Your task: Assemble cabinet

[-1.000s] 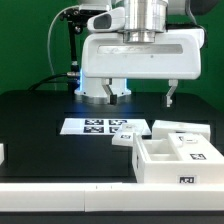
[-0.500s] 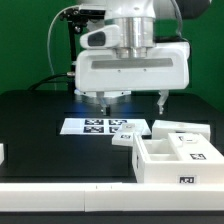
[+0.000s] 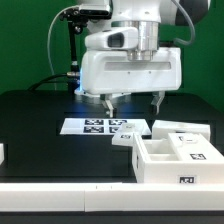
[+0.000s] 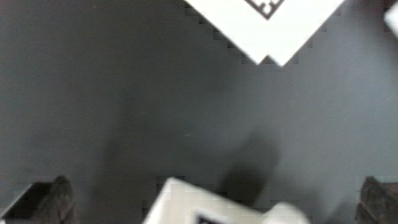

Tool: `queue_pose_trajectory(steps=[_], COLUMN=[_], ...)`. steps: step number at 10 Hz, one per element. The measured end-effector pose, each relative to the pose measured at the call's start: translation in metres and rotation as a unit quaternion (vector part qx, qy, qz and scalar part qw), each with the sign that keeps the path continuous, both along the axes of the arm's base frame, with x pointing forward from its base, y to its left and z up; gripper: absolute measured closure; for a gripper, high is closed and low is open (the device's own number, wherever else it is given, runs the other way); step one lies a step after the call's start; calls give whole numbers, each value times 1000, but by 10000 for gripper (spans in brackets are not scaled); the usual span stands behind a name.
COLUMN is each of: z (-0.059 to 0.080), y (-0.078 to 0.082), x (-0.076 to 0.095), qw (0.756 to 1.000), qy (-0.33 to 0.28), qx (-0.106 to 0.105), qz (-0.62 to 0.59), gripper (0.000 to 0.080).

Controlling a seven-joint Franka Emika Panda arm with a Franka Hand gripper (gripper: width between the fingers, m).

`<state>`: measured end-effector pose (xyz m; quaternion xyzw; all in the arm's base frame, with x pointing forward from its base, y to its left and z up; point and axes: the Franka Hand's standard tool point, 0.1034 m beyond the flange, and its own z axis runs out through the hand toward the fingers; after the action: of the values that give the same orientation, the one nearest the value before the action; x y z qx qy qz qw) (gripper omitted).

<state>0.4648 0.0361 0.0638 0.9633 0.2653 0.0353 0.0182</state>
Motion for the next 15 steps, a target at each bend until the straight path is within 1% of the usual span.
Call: queue_pose_trajectory(steps=[1,2,4,6,7,8,9,12,13,14,15], z=[-4,-3,-3,-5,-9,-17,-23,-23,-22,-23,-28], y=[11,14,7,1,-9,-15,-17,-20,-19,-15,-13], x=[-7,-6,-5,-7,-15,-27,-38,-38,-38,-52,-68], qw=[998,994,988,971,960,953,948,948,948,947,944], qy=[10,13,14,27,47,62,72,73,60,39,35], qx=[-5,-13,-25,-37,-36,-32,-27,-30,-35,-42,-45], qz=[57,108,154,233,272,294,310,309,310,317,324], gripper=[4,4,4,4,4,4,4,4,4,4,4])
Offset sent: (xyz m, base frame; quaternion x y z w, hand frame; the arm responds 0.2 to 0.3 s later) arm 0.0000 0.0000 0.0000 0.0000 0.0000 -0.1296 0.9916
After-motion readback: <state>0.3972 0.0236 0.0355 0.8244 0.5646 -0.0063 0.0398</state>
